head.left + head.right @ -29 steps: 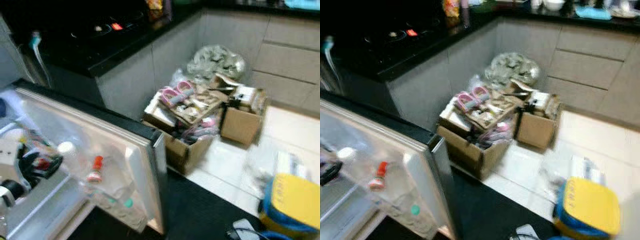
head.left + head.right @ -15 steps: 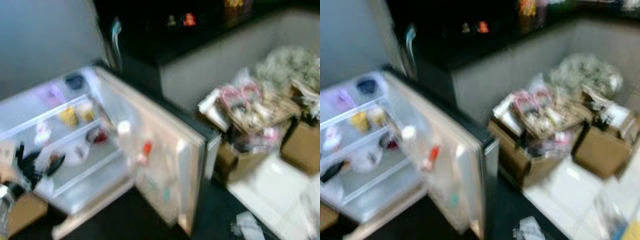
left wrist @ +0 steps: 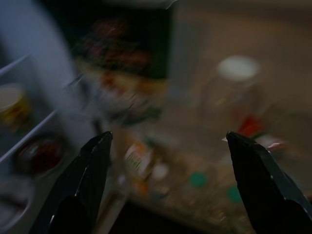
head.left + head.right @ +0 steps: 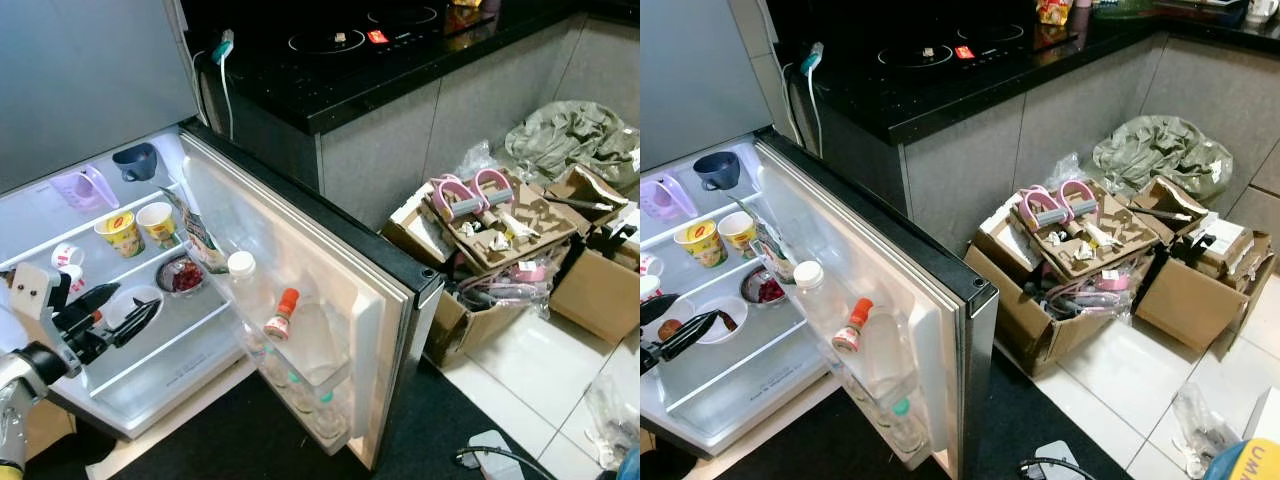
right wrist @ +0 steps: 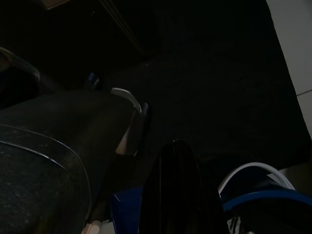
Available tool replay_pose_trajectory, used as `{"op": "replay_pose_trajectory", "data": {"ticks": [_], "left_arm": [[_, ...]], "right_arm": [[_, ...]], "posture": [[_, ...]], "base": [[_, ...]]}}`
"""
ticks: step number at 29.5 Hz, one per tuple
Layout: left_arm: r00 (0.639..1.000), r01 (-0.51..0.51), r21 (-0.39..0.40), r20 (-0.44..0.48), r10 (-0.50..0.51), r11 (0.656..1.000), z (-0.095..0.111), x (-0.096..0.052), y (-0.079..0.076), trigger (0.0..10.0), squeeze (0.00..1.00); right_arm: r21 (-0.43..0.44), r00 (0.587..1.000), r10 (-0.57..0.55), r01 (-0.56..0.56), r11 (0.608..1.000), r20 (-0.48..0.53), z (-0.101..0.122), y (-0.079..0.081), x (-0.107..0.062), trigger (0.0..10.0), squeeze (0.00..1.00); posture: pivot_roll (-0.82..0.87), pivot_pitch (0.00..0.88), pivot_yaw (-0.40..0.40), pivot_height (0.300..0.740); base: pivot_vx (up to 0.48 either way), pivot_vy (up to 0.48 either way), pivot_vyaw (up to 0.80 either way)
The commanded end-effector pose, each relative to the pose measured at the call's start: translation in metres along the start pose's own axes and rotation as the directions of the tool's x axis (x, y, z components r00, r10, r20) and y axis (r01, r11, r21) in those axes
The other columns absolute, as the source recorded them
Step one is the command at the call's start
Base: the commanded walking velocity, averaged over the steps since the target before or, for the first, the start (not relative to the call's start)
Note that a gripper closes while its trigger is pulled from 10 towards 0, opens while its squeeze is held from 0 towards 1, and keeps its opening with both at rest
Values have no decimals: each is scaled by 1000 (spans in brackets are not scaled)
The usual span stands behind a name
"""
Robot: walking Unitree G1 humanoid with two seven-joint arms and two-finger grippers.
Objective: Restocking fridge
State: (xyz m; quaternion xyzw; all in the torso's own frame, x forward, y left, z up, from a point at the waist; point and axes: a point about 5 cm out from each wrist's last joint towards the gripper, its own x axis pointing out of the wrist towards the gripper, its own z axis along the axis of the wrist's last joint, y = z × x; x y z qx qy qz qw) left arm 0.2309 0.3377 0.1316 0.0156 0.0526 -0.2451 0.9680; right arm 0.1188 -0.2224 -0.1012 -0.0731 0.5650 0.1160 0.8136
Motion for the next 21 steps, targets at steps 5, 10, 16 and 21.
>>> {"op": "replay_pose_trajectory", "data": {"ticks": [5,10,16,21], "left_arm": [[992,128,-46,5,-128,991,-5,17,-18,10000,0],[988,151,-36,20,-151,988,-3,40,-22,10000,0],[989,133,-22,65,-131,991,6,62,-21,10000,0],[981,188,-42,55,-185,981,1,80,-32,10000,0]], "right_arm": [[11,1000,9,-9,1000,-4,-3,7,2,10000,0],[4,1000,19,-19,1000,-4,-5,12,3,10000,0],[0,1000,17,-17,1000,-1,-5,11,2,10000,0],[4,1000,10,-10,1000,10,-5,10,2,10000,0]], "posture": [[-42,12,47,740],[-50,16,57,740],[-57,26,64,740],[-60,49,69,740]], "base": [[0,0,0],[0,0,0],[0,0,0],[0,0,0]]}}
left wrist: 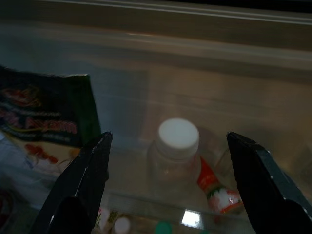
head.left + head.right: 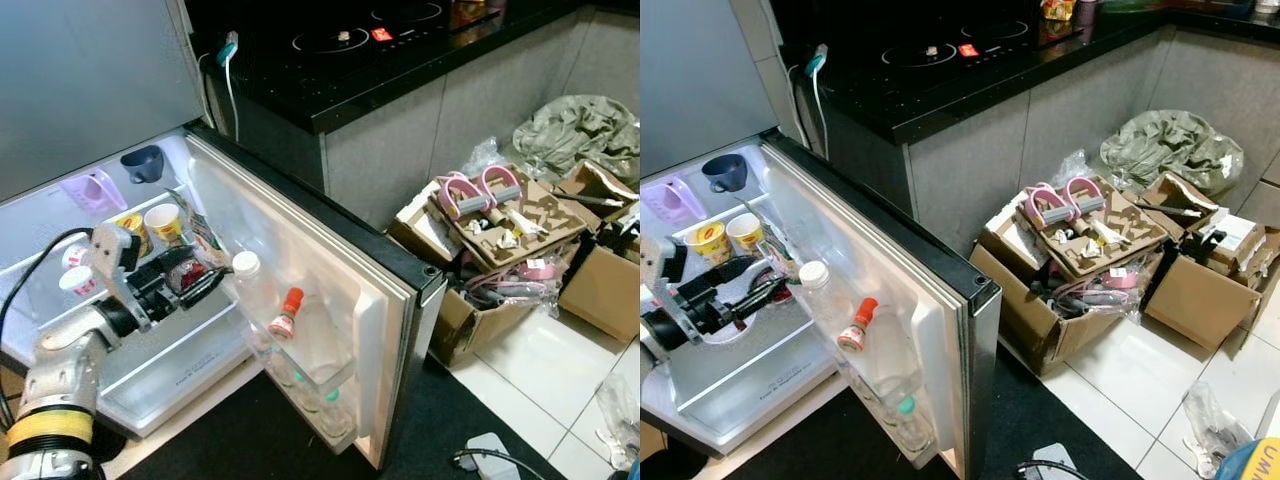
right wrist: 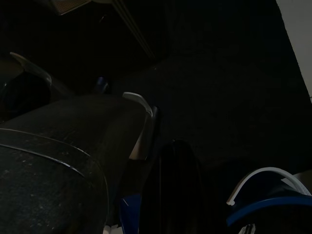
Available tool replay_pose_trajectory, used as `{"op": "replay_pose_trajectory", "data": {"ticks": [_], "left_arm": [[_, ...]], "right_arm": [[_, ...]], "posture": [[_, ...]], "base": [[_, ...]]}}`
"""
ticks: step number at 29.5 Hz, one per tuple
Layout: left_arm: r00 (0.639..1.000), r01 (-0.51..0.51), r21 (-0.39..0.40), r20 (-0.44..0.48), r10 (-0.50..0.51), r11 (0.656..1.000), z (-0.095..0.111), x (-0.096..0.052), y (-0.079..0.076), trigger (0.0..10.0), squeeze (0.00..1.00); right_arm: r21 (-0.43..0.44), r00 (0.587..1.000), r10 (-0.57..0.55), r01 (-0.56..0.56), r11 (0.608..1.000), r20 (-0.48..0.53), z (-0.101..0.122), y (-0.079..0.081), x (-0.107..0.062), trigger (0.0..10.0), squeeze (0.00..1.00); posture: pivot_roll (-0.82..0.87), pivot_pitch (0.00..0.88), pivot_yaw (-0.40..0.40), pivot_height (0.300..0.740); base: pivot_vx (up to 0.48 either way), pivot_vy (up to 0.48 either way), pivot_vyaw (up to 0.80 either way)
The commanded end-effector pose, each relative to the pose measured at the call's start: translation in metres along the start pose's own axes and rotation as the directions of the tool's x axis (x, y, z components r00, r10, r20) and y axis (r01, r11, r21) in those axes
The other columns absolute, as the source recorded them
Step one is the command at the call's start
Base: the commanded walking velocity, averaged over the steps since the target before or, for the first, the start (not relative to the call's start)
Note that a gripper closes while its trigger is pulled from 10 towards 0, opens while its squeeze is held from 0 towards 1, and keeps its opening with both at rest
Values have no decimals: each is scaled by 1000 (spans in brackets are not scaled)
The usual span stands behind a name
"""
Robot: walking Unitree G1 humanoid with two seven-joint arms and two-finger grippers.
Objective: Restocking fridge
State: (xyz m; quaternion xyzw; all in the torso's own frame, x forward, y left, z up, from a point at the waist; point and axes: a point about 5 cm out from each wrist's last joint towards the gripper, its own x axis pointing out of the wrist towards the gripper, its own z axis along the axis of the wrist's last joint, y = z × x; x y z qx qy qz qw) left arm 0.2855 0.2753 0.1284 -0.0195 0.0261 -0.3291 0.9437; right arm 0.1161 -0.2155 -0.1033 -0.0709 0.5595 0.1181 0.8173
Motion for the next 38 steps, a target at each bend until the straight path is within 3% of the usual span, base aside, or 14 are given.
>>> {"op": "replay_pose_trajectory", "data": {"ticks": [1,2,7,17,20,24,25,27,28,38], "left_arm": [[1000,9,-3,-18,-9,1000,-5,3,-2,10000,0],[999,42,-11,-34,-42,999,-9,13,-6,10000,0],[996,75,-21,-49,-75,997,-14,22,-10,10000,0],[998,27,-8,-52,-28,1000,-19,30,-9,10000,0],[1000,13,-18,-25,-14,1000,-21,43,-14,10000,0],[1000,10,-16,-23,-10,1000,-22,47,-15,10000,0],[1000,15,-26,-23,-16,1000,-22,50,-15,3608,0],[1000,15,-26,-23,-16,1000,-22,50,-15,3608,0],[999,26,-39,-22,-27,999,-23,51,-16,0,0],[999,26,-27,-26,-26,999,-22,53,-14,0,0]], "right_arm": [[4,1000,6,-6,1000,-4,-4,3,0,10000,0],[17,1000,7,-7,1000,0,-6,5,0,10000,0],[28,1000,10,-10,1000,-9,-12,8,0,10000,0],[39,1000,11,-10,999,-12,-17,8,-1,10000,0],[45,1000,14,-14,999,-10,-19,10,-1,10000,0],[48,1000,16,-15,999,-9,-20,11,-1,10000,0],[49,1000,14,-14,999,-7,-20,11,-1,10000,0],[49,1000,14,-14,999,-7,-20,11,-1,10000,0],[51,1000,12,-12,999,-6,-20,10,-2,10000,0],[64,1000,4,-4,998,-4,-21,9,-2,10000,0]], "posture": [[-60,49,69,740],[-69,71,79,740],[-75,80,85,740],[-79,95,89,740],[-87,109,94,740],[-92,110,95,740],[-99,114,96,740],[-99,114,96,740],[-102,114,97,740],[-106,119,104,740]], "base": [[0,0,0],[0,0,0],[0,0,0],[0,0,0],[0,0,0],[0,0,0],[0,0,0],[0,0,0],[0,0,0],[0,0,0]]}}
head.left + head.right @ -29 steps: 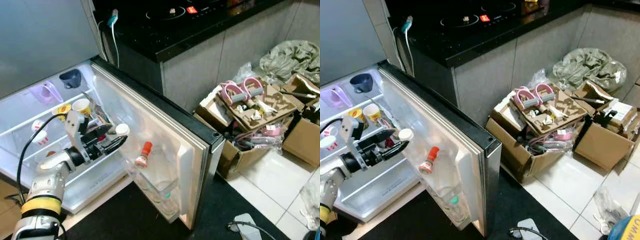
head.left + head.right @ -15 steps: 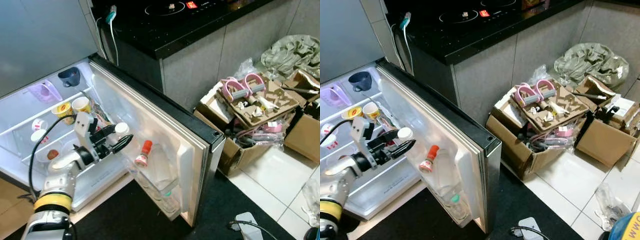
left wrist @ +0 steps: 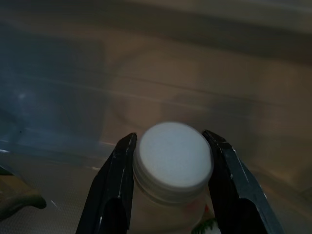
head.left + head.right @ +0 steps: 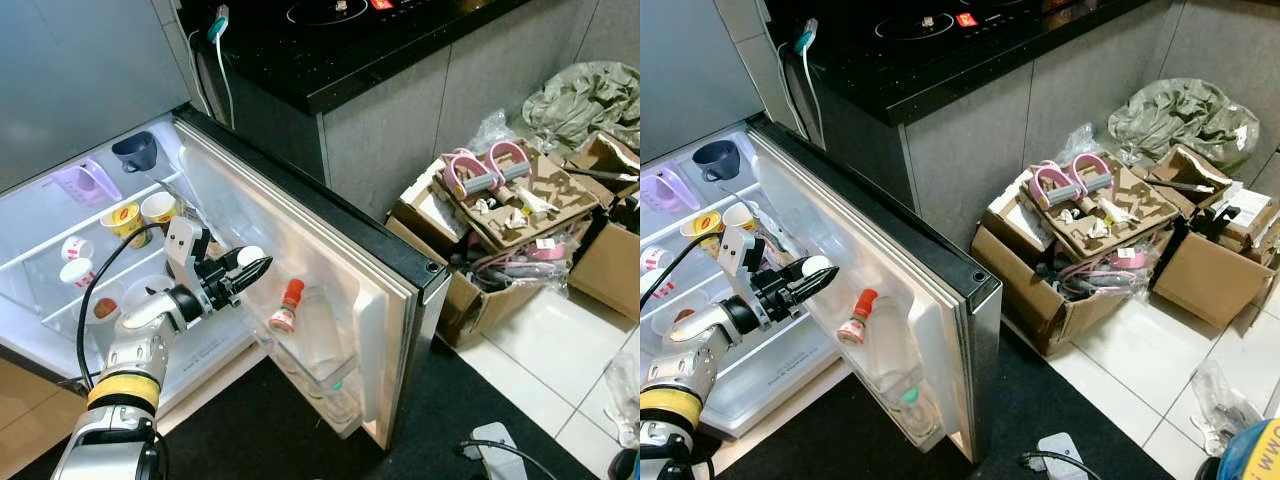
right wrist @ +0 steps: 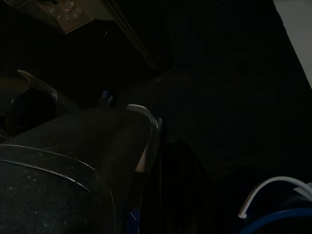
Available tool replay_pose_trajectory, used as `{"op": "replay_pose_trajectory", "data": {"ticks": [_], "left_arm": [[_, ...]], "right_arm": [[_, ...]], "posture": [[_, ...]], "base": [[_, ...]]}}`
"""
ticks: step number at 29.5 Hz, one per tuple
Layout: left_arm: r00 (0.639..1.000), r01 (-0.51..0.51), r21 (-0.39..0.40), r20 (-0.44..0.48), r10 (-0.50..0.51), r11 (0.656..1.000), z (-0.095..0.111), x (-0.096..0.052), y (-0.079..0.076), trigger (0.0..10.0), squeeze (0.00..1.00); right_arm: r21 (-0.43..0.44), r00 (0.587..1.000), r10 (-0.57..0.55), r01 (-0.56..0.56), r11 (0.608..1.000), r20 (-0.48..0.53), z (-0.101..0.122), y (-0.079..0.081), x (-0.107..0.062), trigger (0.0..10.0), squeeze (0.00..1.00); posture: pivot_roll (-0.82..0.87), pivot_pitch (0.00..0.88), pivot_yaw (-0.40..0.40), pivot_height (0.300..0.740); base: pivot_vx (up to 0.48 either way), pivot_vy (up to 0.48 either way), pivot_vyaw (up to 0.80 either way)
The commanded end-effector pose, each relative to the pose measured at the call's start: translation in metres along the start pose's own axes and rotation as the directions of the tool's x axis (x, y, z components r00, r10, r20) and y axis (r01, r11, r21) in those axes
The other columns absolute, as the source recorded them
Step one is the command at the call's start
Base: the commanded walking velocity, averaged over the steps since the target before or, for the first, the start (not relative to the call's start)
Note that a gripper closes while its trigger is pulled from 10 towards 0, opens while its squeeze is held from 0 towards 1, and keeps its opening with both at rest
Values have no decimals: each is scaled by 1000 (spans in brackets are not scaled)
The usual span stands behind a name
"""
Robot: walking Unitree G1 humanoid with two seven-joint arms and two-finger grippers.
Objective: Restocking fridge
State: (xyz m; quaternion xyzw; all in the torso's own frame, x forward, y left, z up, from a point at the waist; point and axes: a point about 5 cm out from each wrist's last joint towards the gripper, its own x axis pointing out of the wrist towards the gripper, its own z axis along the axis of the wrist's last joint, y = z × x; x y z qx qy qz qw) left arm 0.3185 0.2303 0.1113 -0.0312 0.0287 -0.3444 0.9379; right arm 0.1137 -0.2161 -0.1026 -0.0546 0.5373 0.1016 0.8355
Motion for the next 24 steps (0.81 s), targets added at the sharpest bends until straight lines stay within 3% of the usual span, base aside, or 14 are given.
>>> {"op": "replay_pose_trajectory", "data": {"ticks": [1,7,11,19,20,21,22,24], "left_arm": [[999,-23,7,-27,24,1000,-4,-3,3,0,0],[987,-159,84,-1,159,984,6,-10,19,0,0],[941,-337,137,61,332,931,20,-20,37,0,0],[906,-424,151,77,417,893,20,-24,45,0,0],[898,-440,147,76,433,886,19,-25,46,4510,0],[893,-449,149,73,443,881,18,-25,46,4510,0],[890,-455,145,71,450,878,17,-24,46,10000,0],[889,-457,143,67,452,878,15,-24,45,10000,0]], "right_arm": [[22,998,20,-18,1000,-62,-19,8,-2,10000,0],[27,998,20,-19,999,-53,-17,9,-1,10000,0],[27,999,23,-22,999,-49,-16,10,-1,10000,0],[32,999,25,-23,999,-46,-16,10,-1,10000,0],[33,999,25,-24,999,-47,-16,10,-1,10000,0],[33,999,25,-24,999,-47,-16,10,-1,10000,0],[33,998,25,-24,999,-49,-17,10,-1,10000,0],[32,998,26,-24,999,-50,-17,10,-1,10000,0]], "posture": [[-104,120,104,740],[-104,121,104,740],[-101,122,102,740],[-110,126,102,740],[-111,127,101,740],[-111,127,102,740],[-110,127,100,740],[-110,127,100,740]], "base": [[0,0,0],[0,0,0],[0,0,0],[0,0,0],[0,0,0],[0,0,0],[0,0,0],[0,0,0]]}}
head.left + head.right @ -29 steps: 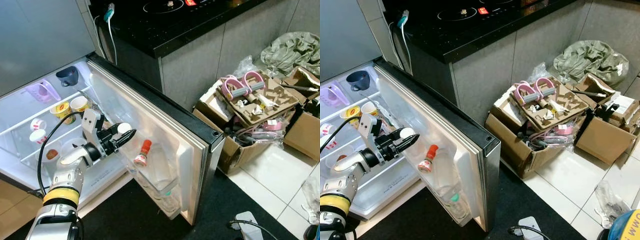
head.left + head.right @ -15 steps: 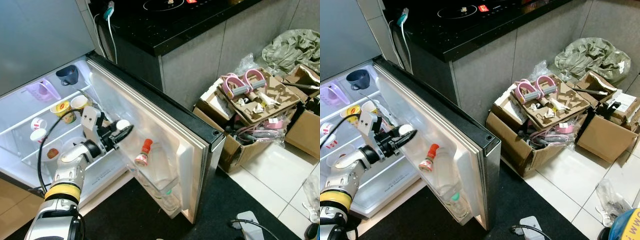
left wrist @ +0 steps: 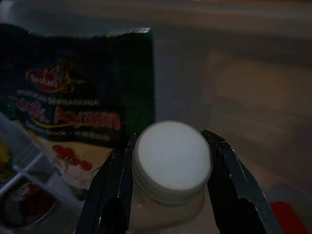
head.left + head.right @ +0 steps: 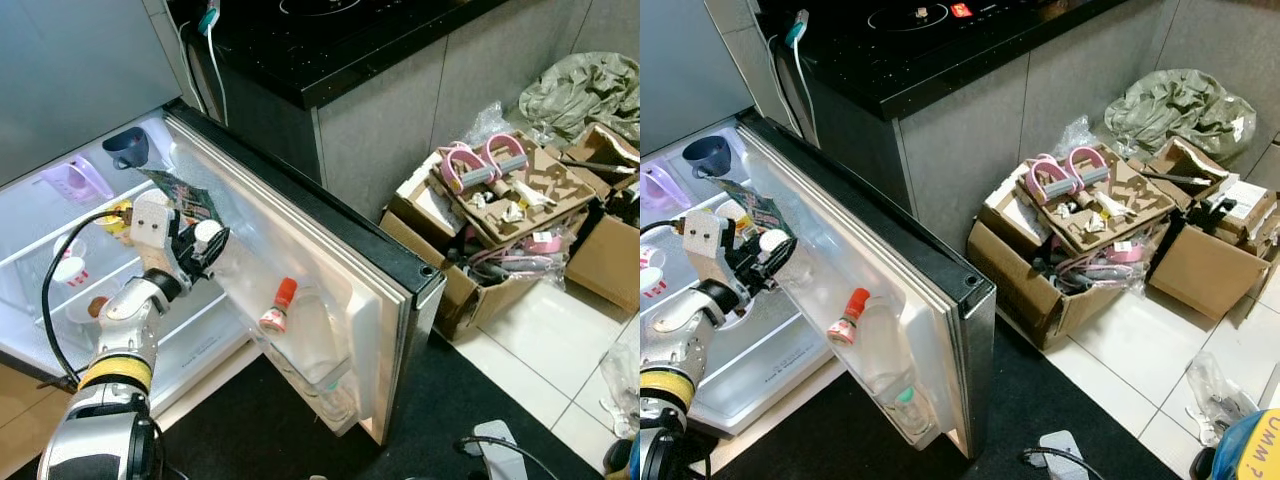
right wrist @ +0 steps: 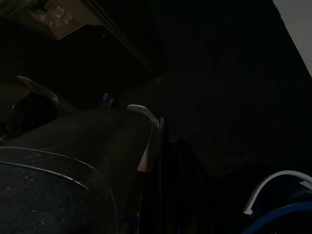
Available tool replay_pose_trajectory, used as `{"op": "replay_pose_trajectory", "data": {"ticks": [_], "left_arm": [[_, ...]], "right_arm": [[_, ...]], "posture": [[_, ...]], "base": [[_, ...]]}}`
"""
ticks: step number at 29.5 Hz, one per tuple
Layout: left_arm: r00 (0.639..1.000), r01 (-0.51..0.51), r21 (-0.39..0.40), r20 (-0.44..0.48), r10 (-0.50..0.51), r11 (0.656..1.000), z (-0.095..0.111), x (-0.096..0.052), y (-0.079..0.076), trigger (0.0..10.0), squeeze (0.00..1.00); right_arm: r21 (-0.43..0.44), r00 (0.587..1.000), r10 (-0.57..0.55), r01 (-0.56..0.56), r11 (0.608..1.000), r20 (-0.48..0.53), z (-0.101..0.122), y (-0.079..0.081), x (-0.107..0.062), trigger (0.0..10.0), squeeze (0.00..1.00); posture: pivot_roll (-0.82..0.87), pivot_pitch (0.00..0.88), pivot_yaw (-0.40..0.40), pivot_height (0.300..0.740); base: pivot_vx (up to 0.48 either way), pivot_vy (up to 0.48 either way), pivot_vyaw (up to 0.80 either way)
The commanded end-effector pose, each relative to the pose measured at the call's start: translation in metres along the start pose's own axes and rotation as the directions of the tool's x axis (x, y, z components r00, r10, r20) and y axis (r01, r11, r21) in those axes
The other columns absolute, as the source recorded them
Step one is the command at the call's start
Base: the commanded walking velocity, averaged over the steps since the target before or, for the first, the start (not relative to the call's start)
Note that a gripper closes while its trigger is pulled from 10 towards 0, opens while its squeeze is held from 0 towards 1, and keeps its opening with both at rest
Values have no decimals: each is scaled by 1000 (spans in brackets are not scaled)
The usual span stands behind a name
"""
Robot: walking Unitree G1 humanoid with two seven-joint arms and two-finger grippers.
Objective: Restocking fridge
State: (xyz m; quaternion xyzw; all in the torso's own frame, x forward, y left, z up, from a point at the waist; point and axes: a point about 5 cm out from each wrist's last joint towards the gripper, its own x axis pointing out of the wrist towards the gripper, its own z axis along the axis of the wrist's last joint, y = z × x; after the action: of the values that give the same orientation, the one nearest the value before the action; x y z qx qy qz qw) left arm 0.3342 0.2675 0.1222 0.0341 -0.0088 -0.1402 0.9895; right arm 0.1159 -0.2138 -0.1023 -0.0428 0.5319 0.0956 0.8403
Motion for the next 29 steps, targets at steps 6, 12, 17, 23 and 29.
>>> {"op": "replay_pose_trajectory", "data": {"ticks": [6,12,17,23,29], "left_arm": [[999,-48,-28,-12,48,998,-6,-6,6,10000,8],[996,-85,-89,32,89,992,-3,-6,11,10000,1000],[986,-125,-107,97,136,986,11,-5,20,10000,1000],[981,-121,-106,137,135,987,19,-4,22,10000,1000],[968,137,-115,226,-108,984,37,0,4,10000,0]], "right_arm": [[0,997,24,-24,1000,-70,-20,7,-2,10000,0],[-10,997,24,-24,1000,-70,-18,5,-2,10000,0],[-11,998,24,-25,1000,-66,-17,5,-2,10000,0],[-12,997,28,-29,1000,-67,-17,5,-2,10000,0],[1,998,30,-31,1000,-61,-15,7,-1,10000,0]], "posture": [[-114,120,98,740],[-112,111,95,740],[-110,107,96,740],[-103,93,85,740],[-92,125,88,740]], "base": [[0,0,0],[0,0,0],[0,0,0],[0,0,0],[0,0,0]]}}
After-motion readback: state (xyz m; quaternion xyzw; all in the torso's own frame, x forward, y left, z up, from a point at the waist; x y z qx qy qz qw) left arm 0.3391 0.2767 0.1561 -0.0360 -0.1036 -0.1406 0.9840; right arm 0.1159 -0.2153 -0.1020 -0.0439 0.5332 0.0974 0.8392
